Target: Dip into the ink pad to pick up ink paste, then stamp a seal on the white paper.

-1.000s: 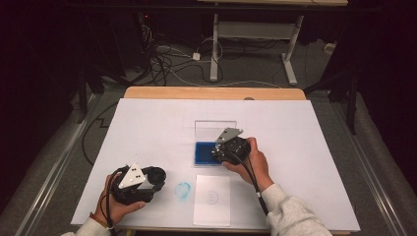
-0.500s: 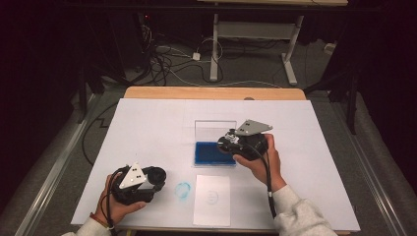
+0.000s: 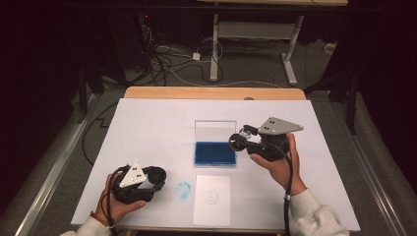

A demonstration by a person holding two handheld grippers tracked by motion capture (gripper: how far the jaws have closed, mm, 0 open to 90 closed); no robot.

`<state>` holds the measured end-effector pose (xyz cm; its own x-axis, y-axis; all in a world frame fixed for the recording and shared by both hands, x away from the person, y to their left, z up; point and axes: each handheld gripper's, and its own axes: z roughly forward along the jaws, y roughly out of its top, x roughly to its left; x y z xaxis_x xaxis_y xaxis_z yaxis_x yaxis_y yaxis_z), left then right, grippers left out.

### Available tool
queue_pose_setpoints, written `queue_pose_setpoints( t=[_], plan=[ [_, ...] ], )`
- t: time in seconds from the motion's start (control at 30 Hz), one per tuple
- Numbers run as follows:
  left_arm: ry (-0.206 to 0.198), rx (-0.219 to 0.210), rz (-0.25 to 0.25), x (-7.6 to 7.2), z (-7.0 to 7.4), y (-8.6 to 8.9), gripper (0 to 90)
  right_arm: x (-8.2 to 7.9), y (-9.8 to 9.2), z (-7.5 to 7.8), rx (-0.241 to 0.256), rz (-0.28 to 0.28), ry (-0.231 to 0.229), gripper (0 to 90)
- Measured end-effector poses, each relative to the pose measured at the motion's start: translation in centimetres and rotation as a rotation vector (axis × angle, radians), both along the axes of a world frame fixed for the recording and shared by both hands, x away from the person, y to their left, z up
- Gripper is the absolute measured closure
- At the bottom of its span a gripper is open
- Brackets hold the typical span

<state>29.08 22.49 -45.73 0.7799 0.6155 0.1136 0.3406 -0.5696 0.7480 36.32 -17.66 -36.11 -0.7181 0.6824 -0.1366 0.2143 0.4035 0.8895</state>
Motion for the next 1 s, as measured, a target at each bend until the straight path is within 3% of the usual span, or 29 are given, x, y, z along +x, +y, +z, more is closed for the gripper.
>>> queue_pose_setpoints(
  t=[0.47, 1.0],
  plan=[
    [0.006, 0.009, -0.012, 0.1, -0.1, -0.2, 36.8, -1.6, -0.5, 0.6, 0.006, 0.024, -0.013, 57.3],
    [0.005, 0.025, -0.012, -0.1, -0.1, -0.4, 36.8, -2.3, -0.6, 0.7, 0.022, 0.047, -0.017, 57.3]
  ],
)
